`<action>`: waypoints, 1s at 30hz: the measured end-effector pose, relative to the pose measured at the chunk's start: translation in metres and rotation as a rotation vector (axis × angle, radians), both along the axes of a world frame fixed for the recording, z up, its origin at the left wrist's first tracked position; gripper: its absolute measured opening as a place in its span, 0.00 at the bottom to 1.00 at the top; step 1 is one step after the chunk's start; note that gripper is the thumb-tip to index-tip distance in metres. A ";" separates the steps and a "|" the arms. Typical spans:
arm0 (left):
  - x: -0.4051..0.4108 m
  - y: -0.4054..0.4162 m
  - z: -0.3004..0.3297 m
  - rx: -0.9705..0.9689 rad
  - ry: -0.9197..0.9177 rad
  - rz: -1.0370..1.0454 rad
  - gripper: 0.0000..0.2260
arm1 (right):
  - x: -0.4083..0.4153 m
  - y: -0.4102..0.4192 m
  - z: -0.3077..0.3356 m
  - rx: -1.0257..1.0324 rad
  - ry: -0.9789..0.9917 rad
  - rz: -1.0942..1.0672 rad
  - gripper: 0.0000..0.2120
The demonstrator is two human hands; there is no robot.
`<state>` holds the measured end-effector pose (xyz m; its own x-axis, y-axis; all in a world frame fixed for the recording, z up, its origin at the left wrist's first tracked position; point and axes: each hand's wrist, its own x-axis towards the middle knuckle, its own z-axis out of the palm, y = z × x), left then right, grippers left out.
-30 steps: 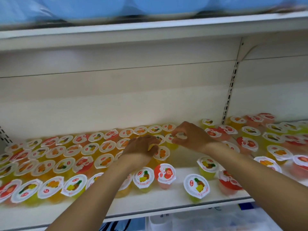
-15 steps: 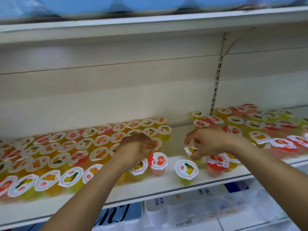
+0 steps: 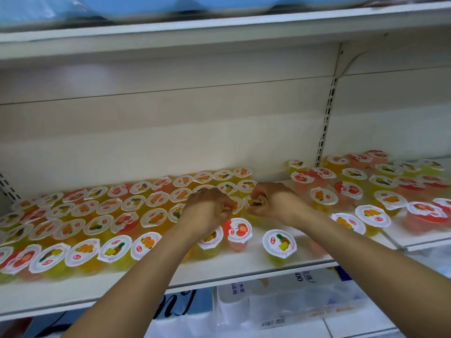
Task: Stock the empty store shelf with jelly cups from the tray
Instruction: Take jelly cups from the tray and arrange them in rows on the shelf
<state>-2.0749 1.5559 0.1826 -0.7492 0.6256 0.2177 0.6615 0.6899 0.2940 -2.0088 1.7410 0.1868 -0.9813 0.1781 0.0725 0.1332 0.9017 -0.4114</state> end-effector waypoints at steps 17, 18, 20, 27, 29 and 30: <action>0.053 -0.026 -0.039 0.090 0.169 -0.098 0.19 | 0.108 0.000 -0.037 0.553 0.372 0.201 0.22; 0.053 -0.025 -0.039 0.097 0.173 -0.091 0.17 | 0.106 -0.001 -0.041 0.556 0.394 0.199 0.21; 0.054 -0.021 -0.040 0.126 0.168 -0.076 0.14 | 0.101 -0.004 -0.046 0.543 0.420 0.180 0.21; 0.057 -0.022 -0.040 0.172 0.162 -0.080 0.13 | 0.071 -0.013 -0.051 0.534 0.444 0.062 0.20; 0.058 -0.022 -0.038 0.168 0.156 -0.077 0.13 | 0.067 -0.016 -0.052 0.546 0.469 0.057 0.20; 0.059 -0.022 -0.038 0.168 0.154 -0.075 0.13 | 0.067 -0.016 -0.053 0.554 0.475 0.050 0.20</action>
<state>-2.0164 1.5341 0.1449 -0.6517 0.6236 0.4317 0.7551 0.5868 0.2924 -1.9420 1.7246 0.1341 -0.8279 -0.0528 0.5584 0.0068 0.9945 0.1042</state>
